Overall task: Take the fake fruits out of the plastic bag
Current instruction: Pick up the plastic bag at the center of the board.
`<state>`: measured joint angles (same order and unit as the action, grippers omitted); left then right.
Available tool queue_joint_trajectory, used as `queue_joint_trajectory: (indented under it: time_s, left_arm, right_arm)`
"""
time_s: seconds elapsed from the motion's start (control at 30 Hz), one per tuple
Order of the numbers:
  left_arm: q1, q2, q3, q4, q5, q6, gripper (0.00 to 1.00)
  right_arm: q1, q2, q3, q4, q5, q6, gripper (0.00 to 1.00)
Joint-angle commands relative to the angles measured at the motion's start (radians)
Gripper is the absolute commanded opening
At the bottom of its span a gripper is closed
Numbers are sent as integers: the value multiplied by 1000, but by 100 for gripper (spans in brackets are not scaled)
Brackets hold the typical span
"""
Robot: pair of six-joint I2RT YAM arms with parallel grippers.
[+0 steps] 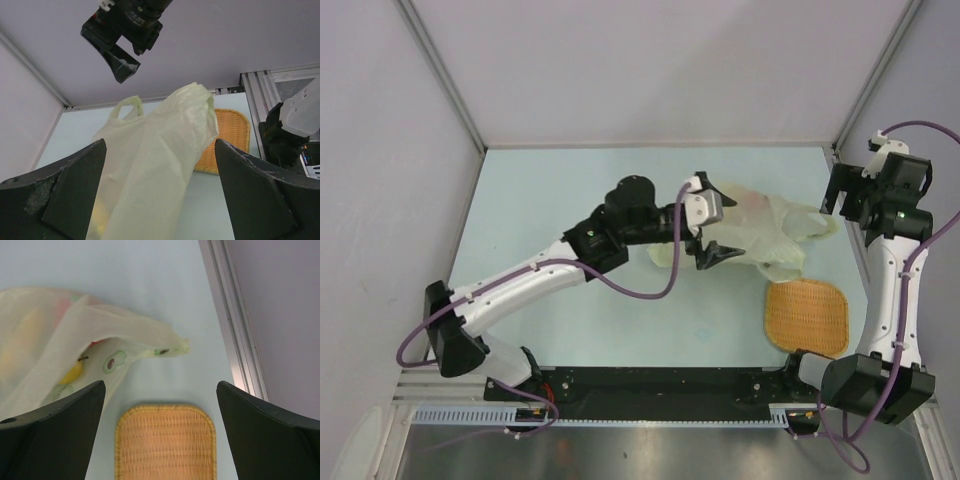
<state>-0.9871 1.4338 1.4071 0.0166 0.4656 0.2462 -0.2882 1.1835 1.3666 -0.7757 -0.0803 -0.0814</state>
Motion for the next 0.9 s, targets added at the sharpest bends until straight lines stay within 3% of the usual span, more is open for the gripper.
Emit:
queue_joint_trajectory:
  time_s: [0.0,0.17,0.3,0.43,0.6,0.7,0.73,0.8,0.83,0.87]
  left_arm:
    - [-81,74,62,72,-44,67,94]
    - [-134,154,119,97,-87,111,94]
    - [-145,258,196,91,-213,102,89]
    - [-145,342,302,10,-336,111,76]
    - [-130,359,326,-38,-354,131,67]
    - [-120,375,337,-69,-341,133,43]
    - [-117,379,340,-76,-343,128,21]
    - [-102,379,345,-93,-363,108,1]
    - [-93,373,345,-101,-372,96,0]
    - [-61,354,336,-110,-372,84,0]
  right_arm:
    - [-83,-13,-56,-23,-53,-73,99]
    - [-134,24,-98,15,-104,-136,100]
    - [-141,99,-135,113,-137,-162,100]
    - [-141,211,-147,234,-160,-159,100]
    - [-118,387,-147,392,-157,-182,100]
    - [-100,454,-147,449,-165,-205,100]
    - [-92,468,-149,463,-165,-211,100]
    - [-78,507,-147,505,-159,-231,93]
    - [-66,513,-147,516,-167,-238,87]
    - [-59,516,-146,527,-176,-245,66]
